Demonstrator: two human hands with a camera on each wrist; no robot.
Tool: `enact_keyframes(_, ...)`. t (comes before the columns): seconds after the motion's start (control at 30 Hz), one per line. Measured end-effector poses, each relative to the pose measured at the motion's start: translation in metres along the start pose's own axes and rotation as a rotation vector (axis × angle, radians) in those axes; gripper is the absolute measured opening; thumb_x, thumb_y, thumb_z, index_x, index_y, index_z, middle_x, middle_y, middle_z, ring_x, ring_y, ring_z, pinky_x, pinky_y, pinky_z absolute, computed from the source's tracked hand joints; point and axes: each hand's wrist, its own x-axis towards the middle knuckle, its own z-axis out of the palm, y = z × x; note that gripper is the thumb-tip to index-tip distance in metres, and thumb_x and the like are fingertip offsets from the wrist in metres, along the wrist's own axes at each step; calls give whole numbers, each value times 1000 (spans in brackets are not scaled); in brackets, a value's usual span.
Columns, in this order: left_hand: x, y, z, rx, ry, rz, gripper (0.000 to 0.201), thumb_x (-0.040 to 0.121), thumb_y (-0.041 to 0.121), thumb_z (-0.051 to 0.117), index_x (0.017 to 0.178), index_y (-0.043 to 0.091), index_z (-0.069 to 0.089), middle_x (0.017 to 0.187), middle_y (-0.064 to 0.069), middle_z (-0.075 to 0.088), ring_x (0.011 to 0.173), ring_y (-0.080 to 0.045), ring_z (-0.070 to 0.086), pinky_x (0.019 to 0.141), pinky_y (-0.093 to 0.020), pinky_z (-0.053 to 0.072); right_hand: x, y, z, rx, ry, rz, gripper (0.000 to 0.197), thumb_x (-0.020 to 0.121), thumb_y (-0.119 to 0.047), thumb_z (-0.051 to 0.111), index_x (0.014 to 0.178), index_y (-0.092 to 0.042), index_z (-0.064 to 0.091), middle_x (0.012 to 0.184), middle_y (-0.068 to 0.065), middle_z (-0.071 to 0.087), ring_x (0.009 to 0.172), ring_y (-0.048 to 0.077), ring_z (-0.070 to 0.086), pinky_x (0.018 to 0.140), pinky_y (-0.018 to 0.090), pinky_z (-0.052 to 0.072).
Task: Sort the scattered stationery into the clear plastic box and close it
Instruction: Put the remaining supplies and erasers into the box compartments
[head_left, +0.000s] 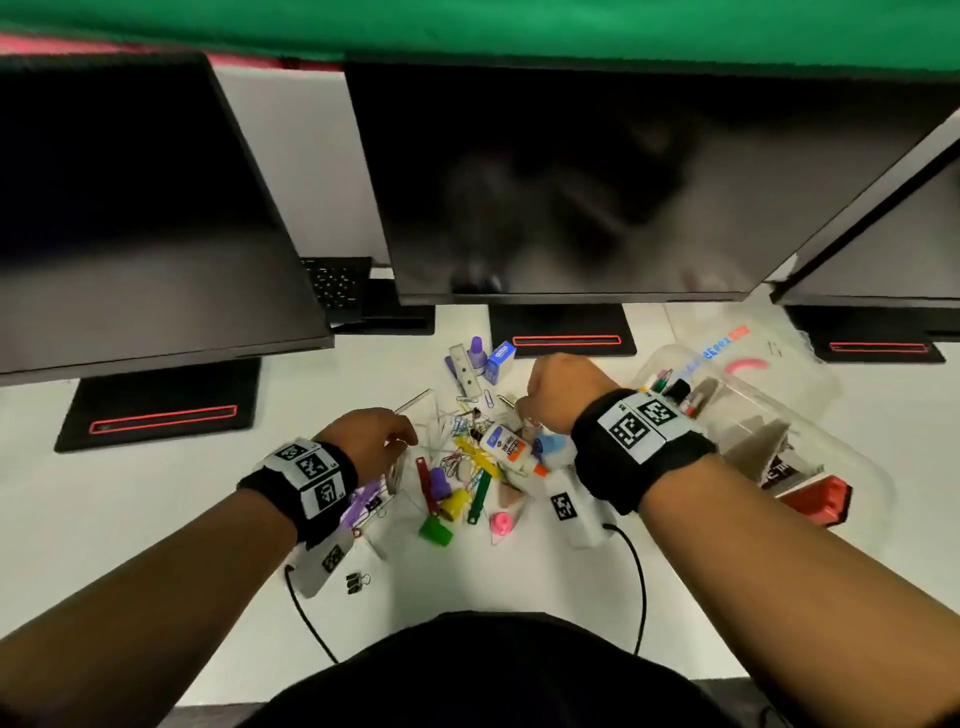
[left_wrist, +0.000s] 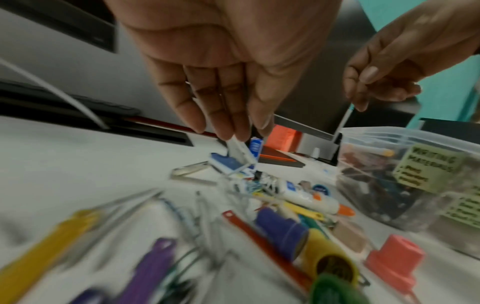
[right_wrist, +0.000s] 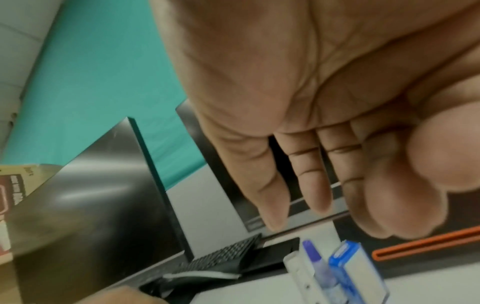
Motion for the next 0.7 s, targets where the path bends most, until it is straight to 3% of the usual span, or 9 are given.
enact_keyframes(0.07,-13,-22,2,-7,-1,-51,25,93,19,48,113,22,64,119,0,63,108,-18,57,89,-19,38,12,-19,15,6,-20,-38,36,85,-29,61,114,-9,59,117,11,62,107,27,58,79,27,43)
enact_keyframes(0.17,-27,-48,7,-1,-12,-117,26,94,20,47,115,23,63,122,2,61,113,-17,55,95,-21,37,35,-37,32,60,-15,-22,45,88,-28,58,129,-10,51,128,11,57,116,28,54,93,29,44)
enact_keyframes(0.3,-43,-74,14,-5,-39,-193,26,94,23,48,115,26,61,124,2,59,115,-17,54,99,-24,38,69,-51,49,103,-31,122,42,90,-30,54,122,-3,53,119,16,61,109,30,59,84,32,46)
enact_keyframes(0.4,-52,-86,18,6,-77,-225,26,93,24,48,116,26,59,126,2,57,118,-17,51,102,-26,37,87,-53,58,174,-37,231,41,91,-32,55,117,-1,54,109,17,63,99,31,60,73,30,41)
enact_keyframes(0.53,-58,-94,25,8,-125,-234,27,93,24,48,117,25,59,125,1,57,119,-17,51,103,-27,37,104,-54,77,258,-61,299,42,88,-31,61,117,-2,54,93,12,52,83,26,50,78,33,44)
enact_keyframes(0.6,-58,-94,27,1,-124,-225,27,92,24,48,117,26,59,124,1,57,118,-17,51,101,-26,37,106,-55,85,287,-68,303,40,88,-27,62,118,-2,54,96,12,54,90,30,55,79,33,44)
enact_keyframes(0.7,-54,-87,26,-10,-118,-187,28,92,25,48,117,26,59,124,2,57,117,-16,52,100,-23,36,101,-53,88,326,-53,260,37,92,-21,54,122,-1,55,121,19,59,114,33,56,89,34,46)
